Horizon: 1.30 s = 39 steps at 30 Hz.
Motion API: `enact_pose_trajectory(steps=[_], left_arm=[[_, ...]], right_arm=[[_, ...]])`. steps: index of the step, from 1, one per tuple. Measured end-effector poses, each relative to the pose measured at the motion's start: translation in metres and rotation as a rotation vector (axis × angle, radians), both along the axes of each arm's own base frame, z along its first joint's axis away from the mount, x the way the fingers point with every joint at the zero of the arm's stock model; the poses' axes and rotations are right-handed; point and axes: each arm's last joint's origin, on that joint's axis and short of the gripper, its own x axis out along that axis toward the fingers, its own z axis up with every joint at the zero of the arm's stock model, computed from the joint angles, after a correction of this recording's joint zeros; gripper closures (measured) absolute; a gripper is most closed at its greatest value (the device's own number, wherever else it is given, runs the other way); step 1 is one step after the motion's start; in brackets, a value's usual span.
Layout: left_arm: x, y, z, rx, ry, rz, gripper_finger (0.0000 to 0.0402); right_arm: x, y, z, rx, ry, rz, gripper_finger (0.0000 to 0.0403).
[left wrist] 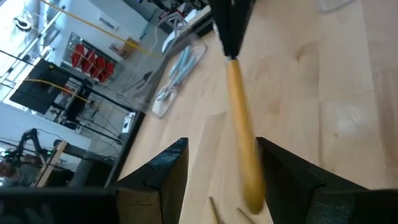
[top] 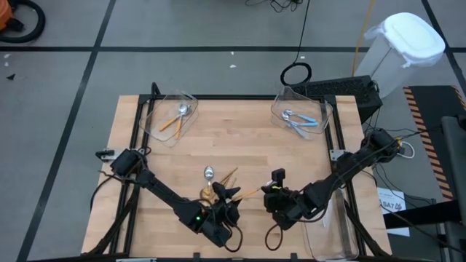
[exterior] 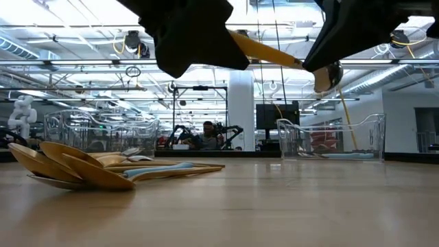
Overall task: Sort silverware by color (type)
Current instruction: Put the yellow spoon into the top left transparent bin
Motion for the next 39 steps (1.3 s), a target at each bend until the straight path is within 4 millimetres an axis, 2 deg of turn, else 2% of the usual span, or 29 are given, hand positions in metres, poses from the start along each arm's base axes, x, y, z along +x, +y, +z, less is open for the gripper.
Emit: enact_pose_trajectory(steps=[6,18,24,30,39], left_arm=[[0.001,-0.001,0.000,-0.019,0.006,-0.025,0.0237],[0.002,0.000,-0.001,-0.036,0.022,-0.035,0.0377],[0.002,0.000,-0.001,-0.037,0.022,-0.034,0.0381],[-0.003,0.003,0.001,-0.014,0.066,-0.031,0.0381],[-0.035,0.021,0.034,0.009,0.168,0.031,0.0381]], right_arm=[[0.000,0.000,0.000,-0.001,0.001,0.000,0.0403],[0.000,0.000,0.000,0.000,0.002,0.000,0.0403],[0.000,0.001,0.000,0.013,0.001,-0.004,0.0395],[-0.009,0.008,0.004,0.035,-0.014,0.008,0.0353],[-0.042,0.018,0.019,0.169,-0.053,-0.078,0.0298]])
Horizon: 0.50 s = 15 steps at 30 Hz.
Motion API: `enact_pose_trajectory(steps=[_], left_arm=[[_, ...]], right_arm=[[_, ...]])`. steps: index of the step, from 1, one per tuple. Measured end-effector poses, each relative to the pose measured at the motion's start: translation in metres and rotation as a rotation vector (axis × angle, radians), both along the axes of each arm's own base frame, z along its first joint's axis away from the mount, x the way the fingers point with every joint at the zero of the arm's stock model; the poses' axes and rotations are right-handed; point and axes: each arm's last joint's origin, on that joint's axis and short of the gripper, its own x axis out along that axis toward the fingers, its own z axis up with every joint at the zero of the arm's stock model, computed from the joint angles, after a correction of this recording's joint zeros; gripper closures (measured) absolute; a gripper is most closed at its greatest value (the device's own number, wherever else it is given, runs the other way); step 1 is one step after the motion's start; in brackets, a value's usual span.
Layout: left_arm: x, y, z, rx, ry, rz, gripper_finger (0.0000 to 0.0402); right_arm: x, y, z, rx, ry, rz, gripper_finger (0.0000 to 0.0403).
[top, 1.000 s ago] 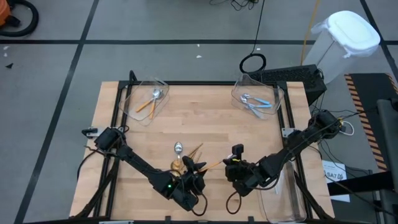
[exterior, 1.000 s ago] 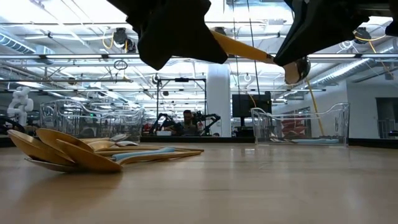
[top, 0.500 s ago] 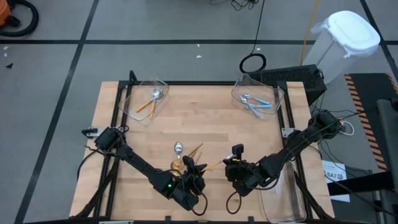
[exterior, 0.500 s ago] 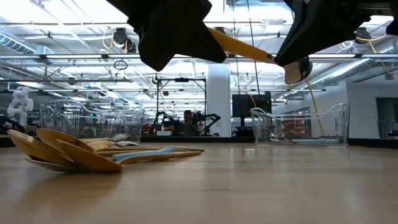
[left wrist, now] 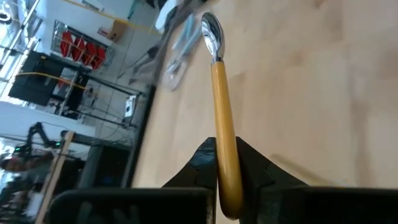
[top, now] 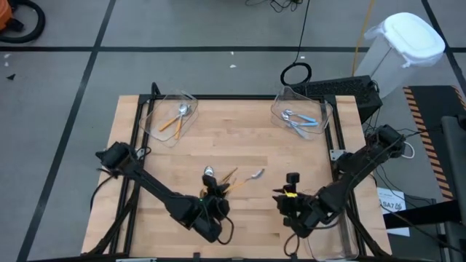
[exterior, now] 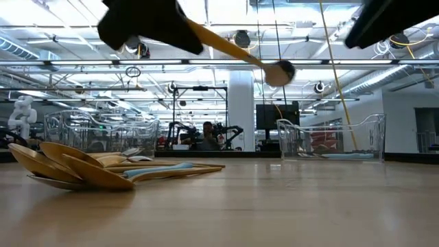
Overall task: Sort silverware by color (type)
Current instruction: Put the yellow spoon into the top left transparent bin
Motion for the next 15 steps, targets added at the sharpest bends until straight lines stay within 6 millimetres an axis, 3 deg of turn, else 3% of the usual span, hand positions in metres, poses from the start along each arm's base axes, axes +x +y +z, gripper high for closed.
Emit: enact_pose_trajectory(steps=[8,15], left_arm=[[-0.031,0.029,0.043,0.011,0.062,0.064,0.0381],[-0.052,0.053,0.071,-0.004,0.120,0.099,0.0381]], right_arm=[[-0.014,0.023,-0.008,0.040,-0.044,0.095,0.0297],[-0.015,0.029,-0.006,-0.021,-0.039,0.197,0.0300]])
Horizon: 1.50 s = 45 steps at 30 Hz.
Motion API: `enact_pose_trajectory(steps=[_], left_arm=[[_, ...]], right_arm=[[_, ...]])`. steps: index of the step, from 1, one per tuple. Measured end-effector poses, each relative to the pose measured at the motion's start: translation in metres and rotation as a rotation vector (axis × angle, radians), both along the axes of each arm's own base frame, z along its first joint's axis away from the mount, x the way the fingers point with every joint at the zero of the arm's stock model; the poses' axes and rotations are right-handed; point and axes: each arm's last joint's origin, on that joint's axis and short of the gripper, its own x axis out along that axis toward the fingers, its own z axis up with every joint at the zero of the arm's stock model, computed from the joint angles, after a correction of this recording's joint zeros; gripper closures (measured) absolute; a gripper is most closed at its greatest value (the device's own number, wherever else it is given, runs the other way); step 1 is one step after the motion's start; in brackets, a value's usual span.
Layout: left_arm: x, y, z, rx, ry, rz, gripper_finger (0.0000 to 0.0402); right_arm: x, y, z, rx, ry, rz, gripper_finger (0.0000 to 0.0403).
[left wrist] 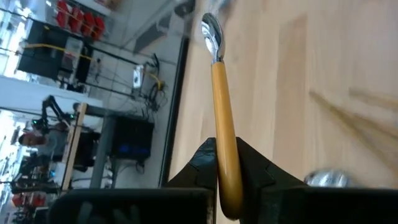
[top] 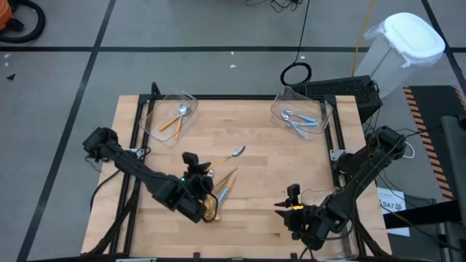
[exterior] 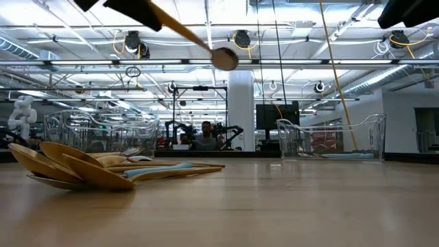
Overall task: Sort silverware by color (type)
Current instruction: Put the yellow spoon into the top left transparent bin
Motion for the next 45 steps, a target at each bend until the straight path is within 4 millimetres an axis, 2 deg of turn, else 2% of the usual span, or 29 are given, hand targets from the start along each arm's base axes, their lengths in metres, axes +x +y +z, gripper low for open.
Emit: enact_pose_trajectory(steps=[6,13,17,21,24,33,45], left_arm=[[-0.013,0.024,0.011,0.005,0.101,0.062,0.0381],[-0.025,0.051,0.011,0.061,0.261,0.188,0.0381],[-0.025,0.064,0.013,0.061,0.312,0.231,0.0381],[-0.031,0.079,0.025,0.056,0.333,0.230,0.0381],[-0.041,0.093,0.039,0.030,0.295,0.252,0.0381],[-0.094,0.129,0.087,-0.081,0.108,0.322,0.0381],[-0.125,0.161,0.104,-0.080,0.128,0.374,0.0381]], right_arm=[[0.002,-0.002,0.000,-0.039,0.010,0.025,0.0300],[0.002,-0.002,0.000,-0.051,0.014,0.034,0.0300],[0.002,-0.002,0.000,-0.052,0.014,0.035,0.0300],[0.002,-0.002,0.000,-0.053,0.015,0.035,0.0300],[0.002,-0.003,0.000,-0.055,0.017,0.034,0.0300],[0.001,-0.002,0.000,-0.055,0.019,0.035,0.0300],[0.002,-0.002,0.000,-0.050,0.014,0.035,0.0300]])
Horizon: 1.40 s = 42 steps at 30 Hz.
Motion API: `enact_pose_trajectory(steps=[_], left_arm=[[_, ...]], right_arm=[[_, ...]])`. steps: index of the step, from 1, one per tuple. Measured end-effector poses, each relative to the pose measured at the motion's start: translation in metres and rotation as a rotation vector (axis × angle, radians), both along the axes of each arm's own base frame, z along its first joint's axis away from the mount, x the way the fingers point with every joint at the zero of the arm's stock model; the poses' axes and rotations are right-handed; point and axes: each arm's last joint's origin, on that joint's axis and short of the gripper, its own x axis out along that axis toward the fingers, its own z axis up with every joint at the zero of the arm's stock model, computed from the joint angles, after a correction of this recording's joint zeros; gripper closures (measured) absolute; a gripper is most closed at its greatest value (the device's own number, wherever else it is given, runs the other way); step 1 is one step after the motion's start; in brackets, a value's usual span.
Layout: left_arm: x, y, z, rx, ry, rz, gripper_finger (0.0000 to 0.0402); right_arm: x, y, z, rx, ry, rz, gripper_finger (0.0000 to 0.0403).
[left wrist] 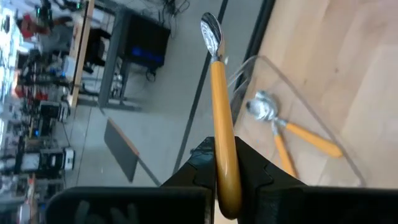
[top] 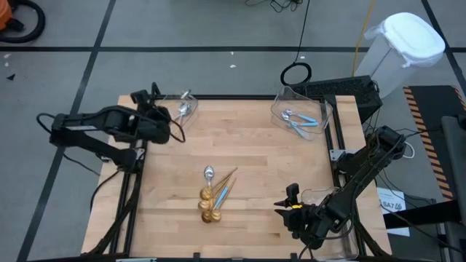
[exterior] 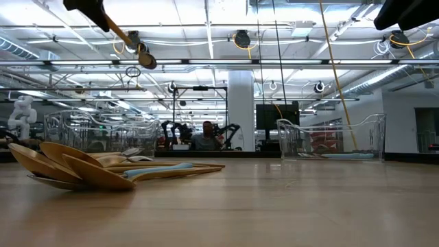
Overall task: Sort silverware by color (type)
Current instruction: Put the yellow spoon into the top left transparent bin
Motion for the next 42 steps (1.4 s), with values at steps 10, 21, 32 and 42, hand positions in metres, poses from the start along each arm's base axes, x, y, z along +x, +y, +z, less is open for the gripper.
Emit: enact_pose_trajectory(steps=[10,21,32,42], left_arm=[[-0.020,0.014,-0.015,-0.052,0.016,0.089,0.0381],[-0.025,0.021,-0.051,-0.036,0.150,0.061,0.0381],[-0.014,0.046,-0.086,-0.088,0.184,0.071,0.0381],[-0.016,0.062,-0.111,-0.159,0.199,0.111,0.0381]], right_arm=[[0.000,0.000,0.000,0.000,0.000,0.000,0.0300],[0.000,0.000,0.000,-0.028,0.007,0.023,0.0300],[0.005,-0.006,0.000,-0.049,0.011,0.014,0.0300],[0.006,-0.006,0.000,-0.060,0.014,0.023,0.0300]])
